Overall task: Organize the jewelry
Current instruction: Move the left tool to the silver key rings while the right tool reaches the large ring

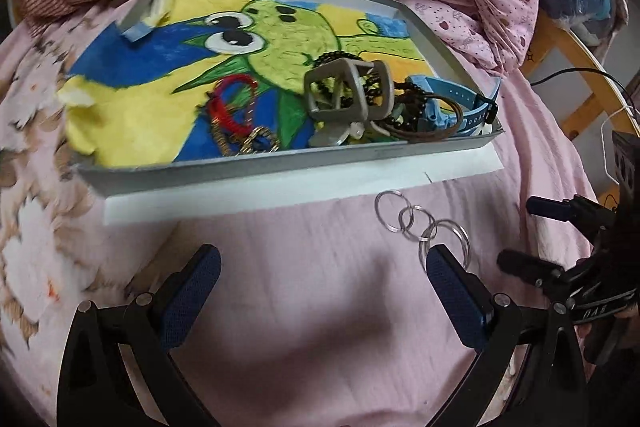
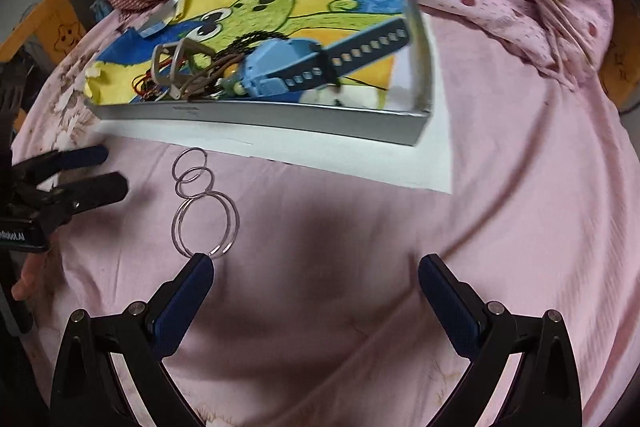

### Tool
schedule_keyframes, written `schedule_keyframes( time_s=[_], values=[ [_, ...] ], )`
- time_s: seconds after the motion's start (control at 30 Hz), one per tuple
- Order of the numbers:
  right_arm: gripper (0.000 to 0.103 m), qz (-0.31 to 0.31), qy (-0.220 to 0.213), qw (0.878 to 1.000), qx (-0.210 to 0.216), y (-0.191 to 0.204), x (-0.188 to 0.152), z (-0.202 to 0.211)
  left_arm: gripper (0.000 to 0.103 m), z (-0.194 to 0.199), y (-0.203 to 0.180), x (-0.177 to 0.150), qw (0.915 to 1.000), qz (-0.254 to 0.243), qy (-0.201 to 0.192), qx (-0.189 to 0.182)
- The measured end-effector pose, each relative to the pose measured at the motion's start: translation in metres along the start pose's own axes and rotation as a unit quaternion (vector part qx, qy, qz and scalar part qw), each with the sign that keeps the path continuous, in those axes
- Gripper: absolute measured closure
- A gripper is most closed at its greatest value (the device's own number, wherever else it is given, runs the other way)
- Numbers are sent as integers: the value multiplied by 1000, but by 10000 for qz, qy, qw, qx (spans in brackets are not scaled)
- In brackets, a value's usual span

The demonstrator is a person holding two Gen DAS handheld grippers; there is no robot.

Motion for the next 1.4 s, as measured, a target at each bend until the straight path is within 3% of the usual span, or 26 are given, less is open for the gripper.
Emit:
schedule_keyframes(
  time_s=[0.3,0.53,0.83,0.93,1.07,1.17,1.23,1.4],
  values=[
    [0,105,116,9998,-132,3,1,-19,3,-21,-2,9,10000,36,-20,91],
    [0,230,145,9995,-187,10,3,-28,3,-28,-10,3,9973,-438,148,564],
    [0,264,318,9967,-695,-9,2,-29,3,-35,-10,3,9934,-456,198,1031],
    [0,232,325,9968,-687,-13,2,-28,3,-36,-10,1,9918,-495,185,1163],
    [0,377,292,9963,-709,-11,4,-25,11,-33,-8,0,9908,-427,78,1286],
    [0,488,280,9971,-517,-6,4,-20,26,-27,-10,-1,9914,-406,-36,1243],
    [0,596,329,9974,-230,3,4,-18,35,-22,-15,-3,9939,-373,-138,1027],
    [0,752,394,9963,147,16,-4,-21,41,-18,-25,-4,9989,-206,-220,347]
  ],
)
Point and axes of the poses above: each gripper's, at about its wrist camera, not at the fingertips, and z roughly against the way its jaws point, y to its left, x to its top, the point moved 9 cm from there along -z, roughly the way its jaws point, and after that the axes turned 3 degrees about -y, right-handed, at the moved point
